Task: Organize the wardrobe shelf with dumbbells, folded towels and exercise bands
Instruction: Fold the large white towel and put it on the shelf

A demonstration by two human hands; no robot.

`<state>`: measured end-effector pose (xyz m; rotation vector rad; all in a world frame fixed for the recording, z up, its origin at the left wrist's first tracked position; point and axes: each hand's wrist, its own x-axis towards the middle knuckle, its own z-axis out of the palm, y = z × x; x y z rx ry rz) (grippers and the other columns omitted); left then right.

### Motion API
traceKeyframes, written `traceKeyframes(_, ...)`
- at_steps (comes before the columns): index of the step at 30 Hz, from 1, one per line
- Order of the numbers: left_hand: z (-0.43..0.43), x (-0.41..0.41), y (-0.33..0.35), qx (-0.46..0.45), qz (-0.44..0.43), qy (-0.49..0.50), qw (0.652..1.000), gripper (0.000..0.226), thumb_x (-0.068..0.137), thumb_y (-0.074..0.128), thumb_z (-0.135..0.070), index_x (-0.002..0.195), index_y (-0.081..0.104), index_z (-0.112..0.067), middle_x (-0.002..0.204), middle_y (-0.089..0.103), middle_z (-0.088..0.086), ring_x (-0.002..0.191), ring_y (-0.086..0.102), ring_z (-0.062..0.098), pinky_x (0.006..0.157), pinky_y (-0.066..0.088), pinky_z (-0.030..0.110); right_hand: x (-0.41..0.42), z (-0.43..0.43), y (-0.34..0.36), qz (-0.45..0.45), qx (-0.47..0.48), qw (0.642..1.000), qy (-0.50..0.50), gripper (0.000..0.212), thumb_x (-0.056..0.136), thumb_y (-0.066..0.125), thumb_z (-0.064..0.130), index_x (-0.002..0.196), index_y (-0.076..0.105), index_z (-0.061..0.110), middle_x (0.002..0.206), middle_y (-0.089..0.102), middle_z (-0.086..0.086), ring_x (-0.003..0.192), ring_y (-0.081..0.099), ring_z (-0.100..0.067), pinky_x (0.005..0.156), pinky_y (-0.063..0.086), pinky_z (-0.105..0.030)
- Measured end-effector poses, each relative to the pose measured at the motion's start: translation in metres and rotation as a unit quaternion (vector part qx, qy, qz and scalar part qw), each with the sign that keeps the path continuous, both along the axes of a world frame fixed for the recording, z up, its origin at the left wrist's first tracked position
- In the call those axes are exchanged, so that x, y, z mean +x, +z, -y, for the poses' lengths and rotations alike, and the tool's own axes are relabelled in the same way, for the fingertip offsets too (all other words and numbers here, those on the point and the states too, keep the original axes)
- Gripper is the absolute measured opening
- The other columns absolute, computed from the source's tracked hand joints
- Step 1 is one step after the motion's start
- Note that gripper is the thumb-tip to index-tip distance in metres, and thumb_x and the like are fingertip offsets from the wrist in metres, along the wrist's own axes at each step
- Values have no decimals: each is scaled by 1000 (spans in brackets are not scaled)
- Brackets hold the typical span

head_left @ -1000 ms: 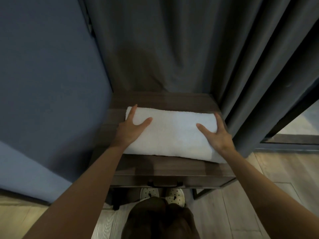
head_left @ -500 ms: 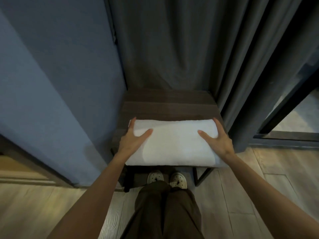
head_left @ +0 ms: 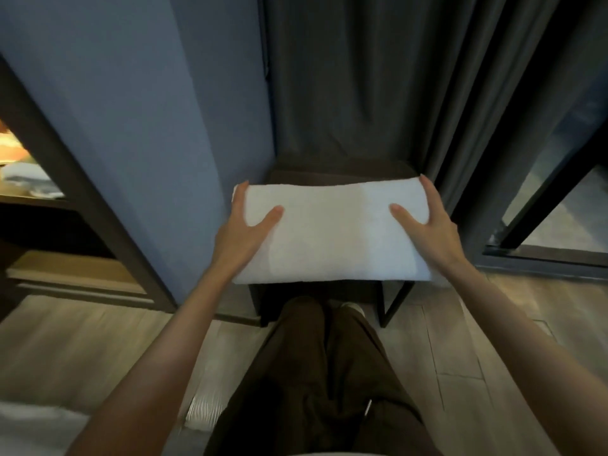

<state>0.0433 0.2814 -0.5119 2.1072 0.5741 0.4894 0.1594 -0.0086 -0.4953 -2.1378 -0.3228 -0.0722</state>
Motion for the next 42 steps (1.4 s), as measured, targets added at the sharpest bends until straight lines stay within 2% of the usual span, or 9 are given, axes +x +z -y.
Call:
traceKeyframes(8, -23, -44, 3, 6, 9, 24, 1000, 80, 74, 45, -79, 140, 8, -53, 143, 38, -1, 121, 46, 28, 94, 36, 43, -32, -22, 14, 40, 5, 999, 27, 70, 89, 51, 61, 145, 12, 50, 145, 38, 9, 109, 37, -8, 91, 31, -32)
traceKeyframes(14, -60, -46, -14, 1, 24, 85, 996, 74, 78, 50, -74, 138, 13, -52, 139, 39, -8, 107, 41, 12, 88, 35, 37, -11, -79, -1, 13, 27, 996, 87, 71, 89, 53, 60, 145, 10, 50, 135, 35, 20, 104, 44, 1, 86, 36, -28)
traceKeyframes(17, -82, -43, -26, -28, -5, 155, 987, 74, 79, 52, -73, 138, 13, -54, 138, 43, -6, 112, 49, 21, 91, 41, 41, 14, -113, -8, -15, 36, 989, 144, 70, 89, 55, 58, 143, 10, 52, 129, 32, 27, 99, 45, 13, 81, 36, -20)
traceKeyframes(20, -96, -40, -27, -32, -18, 206, 978, 76, 78, 51, -72, 140, 13, -52, 143, 40, -5, 121, 48, 25, 96, 40, 42, 35, -146, -3, -33, 33, 982, 185, 72, 88, 56, 57, 143, 9, 54, 136, 31, 24, 109, 43, 6, 90, 35, -27)
traceKeyframes(23, -104, -45, -5, -52, -28, 227, 972, 74, 78, 50, -71, 140, 14, -53, 139, 42, -9, 116, 48, 18, 94, 40, 38, 46, -171, 17, -73, 29, 972, 222, 74, 88, 57, 55, 144, 8, 53, 146, 30, 12, 122, 41, -11, 99, 38, -41)
traceKeyframes(28, -108, -69, 61, -65, -48, 259, 963, 76, 77, 51, -74, 140, 13, -55, 145, 36, -12, 122, 43, 14, 100, 37, 40, 42, -194, 76, -108, 18, 960, 259, 76, 89, 58, 52, 146, 8, 48, 153, 25, 8, 133, 36, -17, 108, 36, -47)
traceKeyframes(36, -108, -130, 172, -76, -101, 343, 931, 85, 71, 46, -80, 143, 15, -47, 150, 31, -7, 134, 37, 24, 106, 34, 51, 22, -229, 179, -144, -5, 911, 386, 68, 91, 48, 60, 139, 0, 60, 152, 25, 7, 127, 39, -16, 100, 40, -46)
traceKeyframes(39, -109, -158, 196, -84, -100, 365, 922, 85, 67, 44, -83, 140, 14, -51, 146, 35, -6, 127, 42, 25, 103, 39, 55, 10, -252, 199, -152, -12, 886, 438, 64, 94, 43, 56, 138, -4, 62, 152, 23, 4, 121, 38, -14, 97, 39, -44)
traceKeyframes(42, -112, -186, 208, -82, -74, 397, 911, 71, 70, 44, -81, 132, 14, -64, 136, 39, -12, 113, 44, 14, 96, 40, 45, -5, -279, 208, -141, -17, 865, 482, 62, 96, 42, 53, 138, -3, 60, 149, 23, 4, 116, 34, -10, 91, 33, -38)
